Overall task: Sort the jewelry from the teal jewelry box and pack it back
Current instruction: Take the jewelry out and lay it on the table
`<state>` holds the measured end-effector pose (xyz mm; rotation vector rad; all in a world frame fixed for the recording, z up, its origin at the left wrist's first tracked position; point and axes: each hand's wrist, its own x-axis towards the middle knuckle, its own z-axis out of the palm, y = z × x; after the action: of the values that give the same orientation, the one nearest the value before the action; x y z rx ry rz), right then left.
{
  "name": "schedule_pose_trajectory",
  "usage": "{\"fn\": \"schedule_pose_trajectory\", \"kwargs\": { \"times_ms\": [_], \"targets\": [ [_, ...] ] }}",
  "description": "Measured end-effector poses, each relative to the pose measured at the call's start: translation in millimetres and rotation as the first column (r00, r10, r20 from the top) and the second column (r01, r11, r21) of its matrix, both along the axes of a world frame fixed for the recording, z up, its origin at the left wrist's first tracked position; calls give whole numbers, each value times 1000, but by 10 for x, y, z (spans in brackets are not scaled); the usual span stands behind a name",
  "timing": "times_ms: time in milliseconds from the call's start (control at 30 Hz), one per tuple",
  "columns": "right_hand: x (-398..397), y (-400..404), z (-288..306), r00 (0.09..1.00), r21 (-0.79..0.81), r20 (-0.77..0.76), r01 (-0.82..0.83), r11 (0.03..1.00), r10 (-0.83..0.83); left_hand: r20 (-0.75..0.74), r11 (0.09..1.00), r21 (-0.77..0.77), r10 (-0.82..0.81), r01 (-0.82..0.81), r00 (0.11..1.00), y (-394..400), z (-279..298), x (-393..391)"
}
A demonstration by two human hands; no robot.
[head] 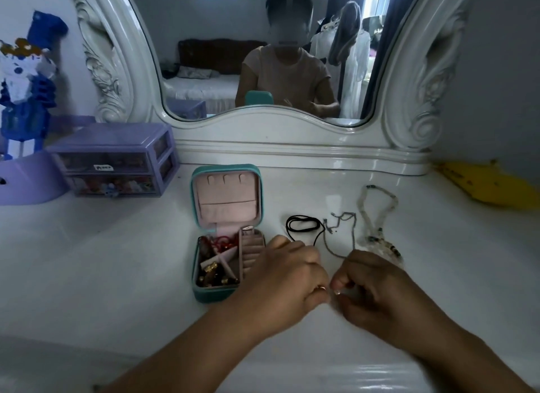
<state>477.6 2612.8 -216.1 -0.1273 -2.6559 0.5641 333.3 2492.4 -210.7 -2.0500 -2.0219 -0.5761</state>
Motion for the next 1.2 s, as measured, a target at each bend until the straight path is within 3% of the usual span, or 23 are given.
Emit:
{"fn": "schedule_pose_trajectory", "kwargs": {
  "times_ms": [267, 433, 567, 700, 933, 1033, 1200],
  "targets": [
    [16, 25, -22, 999, -78, 17, -40, 996, 41, 78, 1000, -30, -6, 9, 997, -35, -25, -76],
    [37, 60, -4, 999, -118, -4, -36, 992, 36, 166, 999, 51, -20, 12, 986, -145, 36, -194],
    [-36, 12, 87, 997, -173, -80, -29, 984, 15, 349, 984, 137, 59, -114, 935, -339, 206, -498],
    [-292, -156, 153, 989, -278, -144, -56, 959, 16, 306, 962, 72, 229, -262, 924, -539, 267, -758],
    [-816, -449, 183, 992, -228, -123, -43, 973, 15, 326, 930, 152, 272, -334, 906, -670, 62, -860],
    [-926, -507, 169, 998, -135, -48, 31, 990, -38, 359, 923, 172, 266, -344, 895, -691, -41, -891],
    [-962, -533, 232, 996, -153, 42, 86, 984, -80, 450, 930, 190, 202, -315, 870, -687, -91, -894]
  ]
}}
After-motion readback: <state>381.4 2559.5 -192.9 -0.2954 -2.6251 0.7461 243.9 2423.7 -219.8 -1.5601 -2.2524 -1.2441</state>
